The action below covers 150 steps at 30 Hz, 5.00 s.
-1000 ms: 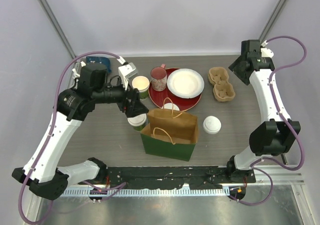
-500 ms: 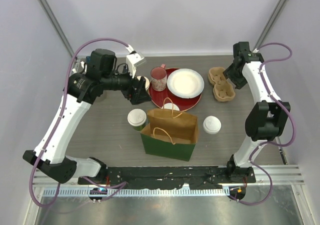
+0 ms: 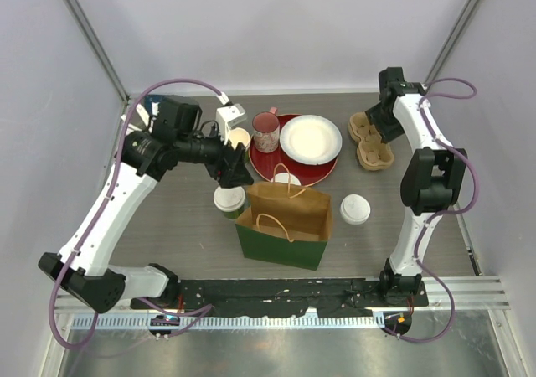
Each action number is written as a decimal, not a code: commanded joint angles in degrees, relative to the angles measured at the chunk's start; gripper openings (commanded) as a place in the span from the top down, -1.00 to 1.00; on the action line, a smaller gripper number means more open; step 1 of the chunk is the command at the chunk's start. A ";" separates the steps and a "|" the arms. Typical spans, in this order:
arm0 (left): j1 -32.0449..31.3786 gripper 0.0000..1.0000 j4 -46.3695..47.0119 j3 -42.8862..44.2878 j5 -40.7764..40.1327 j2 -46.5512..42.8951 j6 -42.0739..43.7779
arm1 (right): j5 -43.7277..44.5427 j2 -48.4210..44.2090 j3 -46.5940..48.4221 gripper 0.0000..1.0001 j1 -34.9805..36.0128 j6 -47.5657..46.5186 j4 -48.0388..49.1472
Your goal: Pack the takeout coffee
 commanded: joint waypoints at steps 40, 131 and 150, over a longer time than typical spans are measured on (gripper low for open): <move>0.24 -0.54 1.43 -1.10 2.36 -2.24 5.87 | 1.82 4.86 8.61 0.92 1.00 1.45 -0.60; -11.19 1.00 -2.17 -1.80 -1.50 4.44 4.44 | -6.18 -35.40 -4.57 0.98 59.01 -14.81 -29.34; -11.19 1.00 -2.09 -1.36 -1.33 3.74 12.37 | -5.92 -33.21 -10.28 0.98 60.41 -24.48 -29.34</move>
